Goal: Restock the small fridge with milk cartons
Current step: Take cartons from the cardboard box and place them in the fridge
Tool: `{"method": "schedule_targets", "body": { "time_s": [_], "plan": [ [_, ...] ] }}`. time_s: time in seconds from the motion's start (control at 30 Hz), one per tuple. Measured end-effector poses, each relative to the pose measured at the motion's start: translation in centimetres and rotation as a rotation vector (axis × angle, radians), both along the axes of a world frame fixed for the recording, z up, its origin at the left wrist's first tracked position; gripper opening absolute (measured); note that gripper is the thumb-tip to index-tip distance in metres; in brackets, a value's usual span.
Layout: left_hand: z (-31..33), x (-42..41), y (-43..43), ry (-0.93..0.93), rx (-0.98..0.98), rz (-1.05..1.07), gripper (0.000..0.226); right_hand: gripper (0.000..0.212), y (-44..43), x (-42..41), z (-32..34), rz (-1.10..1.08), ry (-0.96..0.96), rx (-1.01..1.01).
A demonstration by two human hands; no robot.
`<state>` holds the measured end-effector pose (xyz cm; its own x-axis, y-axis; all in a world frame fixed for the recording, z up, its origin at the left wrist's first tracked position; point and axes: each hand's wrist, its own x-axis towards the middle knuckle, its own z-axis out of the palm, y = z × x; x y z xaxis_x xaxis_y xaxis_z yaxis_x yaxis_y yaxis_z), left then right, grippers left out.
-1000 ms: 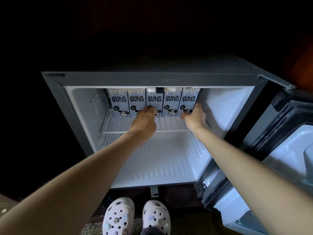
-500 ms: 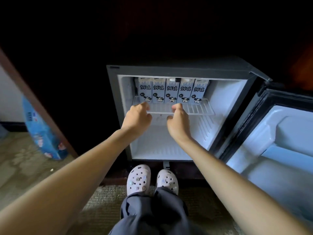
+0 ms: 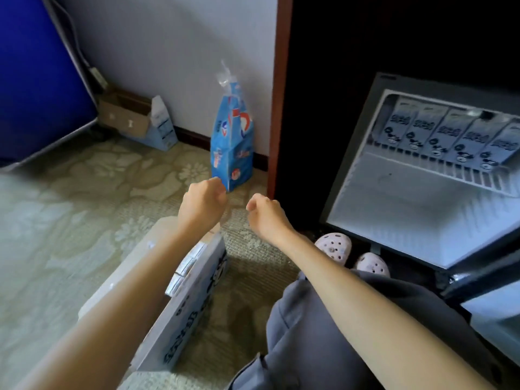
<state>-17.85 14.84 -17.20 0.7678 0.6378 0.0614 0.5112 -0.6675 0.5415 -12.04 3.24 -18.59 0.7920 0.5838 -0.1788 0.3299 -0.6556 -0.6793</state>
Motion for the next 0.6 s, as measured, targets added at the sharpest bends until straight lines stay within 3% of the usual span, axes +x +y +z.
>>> {"method": "schedule_targets", "body": {
  "time_s": [0.33, 0.6],
  "plan": [
    [-11.5, -9.2, 6.4, 0.336, -0.258, 0.216, 0.03, 0.036, 8.3, -4.8, -9.2, 0.553, 0.078, -0.419],
    [-16.8, -11.5, 7.8, 0.5, -0.324, 0.169, 0.04, 0.037, 10.8, -5.7, -13.0, 0.644, 0.017, -0.46]
  ]
}}
